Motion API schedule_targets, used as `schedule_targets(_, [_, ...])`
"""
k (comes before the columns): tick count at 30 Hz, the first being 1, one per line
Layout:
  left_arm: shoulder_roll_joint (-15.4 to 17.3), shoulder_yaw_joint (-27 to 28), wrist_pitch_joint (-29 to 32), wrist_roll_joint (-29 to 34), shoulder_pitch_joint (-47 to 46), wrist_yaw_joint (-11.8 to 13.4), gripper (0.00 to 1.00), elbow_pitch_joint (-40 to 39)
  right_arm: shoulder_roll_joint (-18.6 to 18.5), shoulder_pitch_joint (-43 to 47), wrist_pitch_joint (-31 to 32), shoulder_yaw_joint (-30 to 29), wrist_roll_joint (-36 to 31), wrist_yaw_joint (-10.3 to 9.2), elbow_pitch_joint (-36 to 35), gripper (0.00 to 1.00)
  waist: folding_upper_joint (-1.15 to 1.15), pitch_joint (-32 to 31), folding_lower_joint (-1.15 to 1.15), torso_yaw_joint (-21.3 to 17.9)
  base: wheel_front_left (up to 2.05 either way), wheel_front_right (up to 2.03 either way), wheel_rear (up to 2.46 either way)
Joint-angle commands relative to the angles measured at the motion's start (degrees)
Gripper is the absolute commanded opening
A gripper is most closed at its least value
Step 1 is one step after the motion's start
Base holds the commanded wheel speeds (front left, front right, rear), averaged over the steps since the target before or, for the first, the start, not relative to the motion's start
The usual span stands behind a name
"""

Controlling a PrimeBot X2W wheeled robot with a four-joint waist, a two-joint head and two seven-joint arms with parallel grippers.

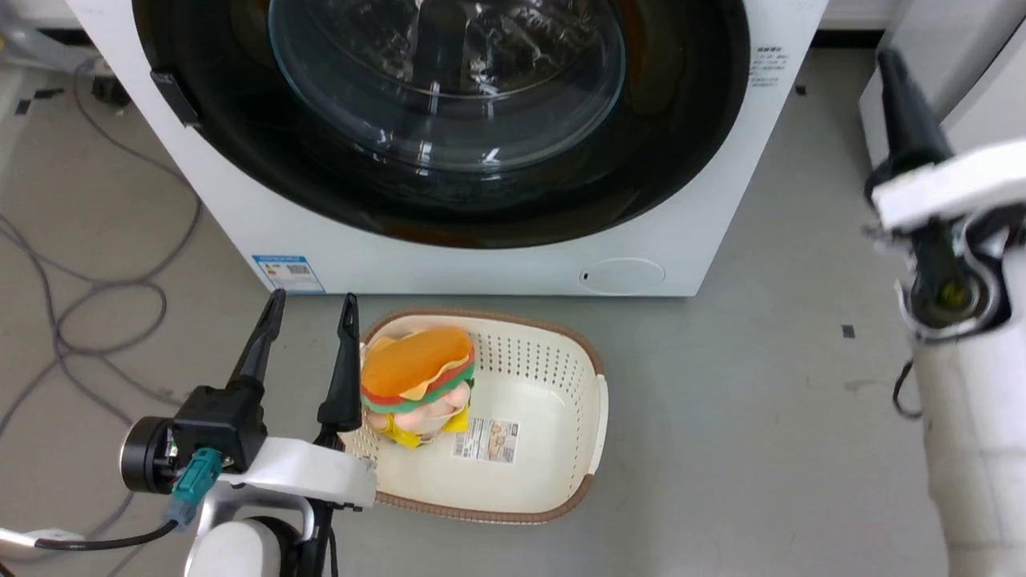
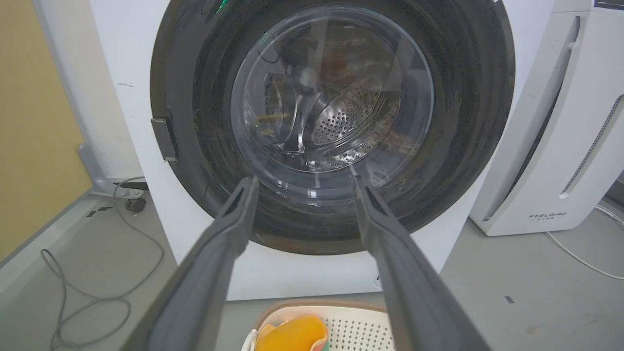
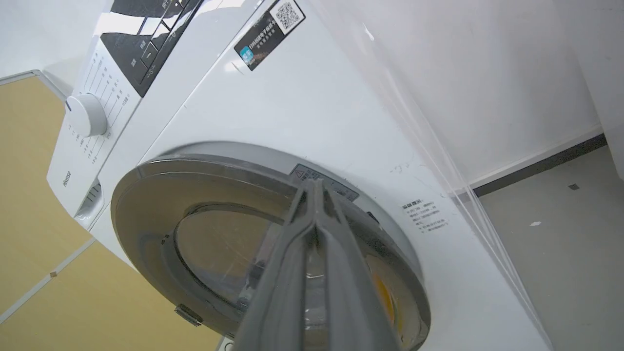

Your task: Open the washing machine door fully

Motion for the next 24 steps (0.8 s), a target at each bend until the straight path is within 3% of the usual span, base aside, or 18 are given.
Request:
schedule_targets(1, [0.3, -0.2, -0.6, -0.4, -1.1, -0.5, 1.00, -0.4, -0.7, -3.2, 0.4, 0.3, 1.8, 0.03, 1.8, 0.00, 0.00, 0.8, -0.01, 0.3, 0.00, 0.00, 0.00])
schedule_targets(14, [0.9, -0.6, -2.2, -1.8, -3.4, -1.3, 1.00, -1.7, -2.9, -23.8, 7.2, 8.5, 3.6, 0.04, 18.4, 0.00, 0.00, 5.4, -0.01, 1.2, 0.00, 0.00, 0.00])
schedule_targets(24, [1.0, -1.5, -3.4, -3.1, -5.2, -1.9, 1.00, -1.9, -5.1, -32.2, 10.9, 13.5, 4.0, 0.04, 25.4, 0.00, 0.00, 8.1, -0.01, 2.1, 0.00, 0.00, 0.00])
